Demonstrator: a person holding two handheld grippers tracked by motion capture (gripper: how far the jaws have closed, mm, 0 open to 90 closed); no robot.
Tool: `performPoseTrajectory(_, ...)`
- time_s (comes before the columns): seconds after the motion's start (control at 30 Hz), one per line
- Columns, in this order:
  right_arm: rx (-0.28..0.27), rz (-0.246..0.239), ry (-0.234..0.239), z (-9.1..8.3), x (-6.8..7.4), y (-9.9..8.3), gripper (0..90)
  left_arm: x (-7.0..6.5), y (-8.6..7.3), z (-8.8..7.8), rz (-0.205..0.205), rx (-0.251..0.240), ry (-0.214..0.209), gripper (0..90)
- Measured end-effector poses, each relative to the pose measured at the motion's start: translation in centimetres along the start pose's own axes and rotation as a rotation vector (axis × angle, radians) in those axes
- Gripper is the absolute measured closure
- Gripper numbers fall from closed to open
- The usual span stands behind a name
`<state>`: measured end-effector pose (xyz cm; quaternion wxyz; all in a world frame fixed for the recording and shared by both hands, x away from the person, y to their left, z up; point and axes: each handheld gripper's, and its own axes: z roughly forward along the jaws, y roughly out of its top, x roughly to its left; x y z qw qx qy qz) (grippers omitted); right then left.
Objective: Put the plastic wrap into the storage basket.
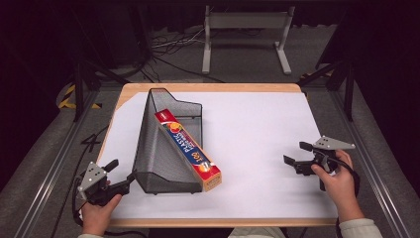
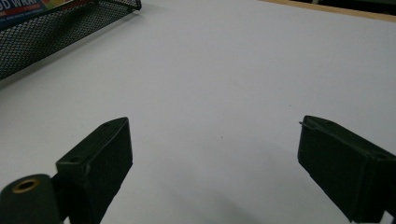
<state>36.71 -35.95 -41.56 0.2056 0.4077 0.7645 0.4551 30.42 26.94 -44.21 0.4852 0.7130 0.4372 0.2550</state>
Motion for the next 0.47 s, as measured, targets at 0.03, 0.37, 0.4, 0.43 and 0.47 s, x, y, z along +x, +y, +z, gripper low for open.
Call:
performPoseTrajectory(0.03,-0.001,0.003,0.001,0.0,0.1,-0.5,10.7,0.0,0.0,0.1,0.007,0.008,0.005,23.2)
performPoseTrajectory(0.37,0.017,0.026,-0.001,0.6,0.2,-2.2,10.7,0.3,0.0,0.2,0.000,0.015,0.050,26.7)
performPoseTrajectory(0.4,0.015,0.028,-0.002,0.6,0.2,-2.3,10.7,0.3,0.0,0.2,-0.006,0.009,0.055,26.7)
performPoseTrajectory(0.43,0.021,0.033,-0.004,0.7,0.2,-2.4,10.7,0.3,0.0,0.2,-0.009,0.008,0.058,26.7)
performPoseTrajectory(0.47,0.023,0.033,-0.003,0.7,0.2,-2.5,10.7,0.4,0.0,0.2,-0.011,0.005,0.065,26.7)
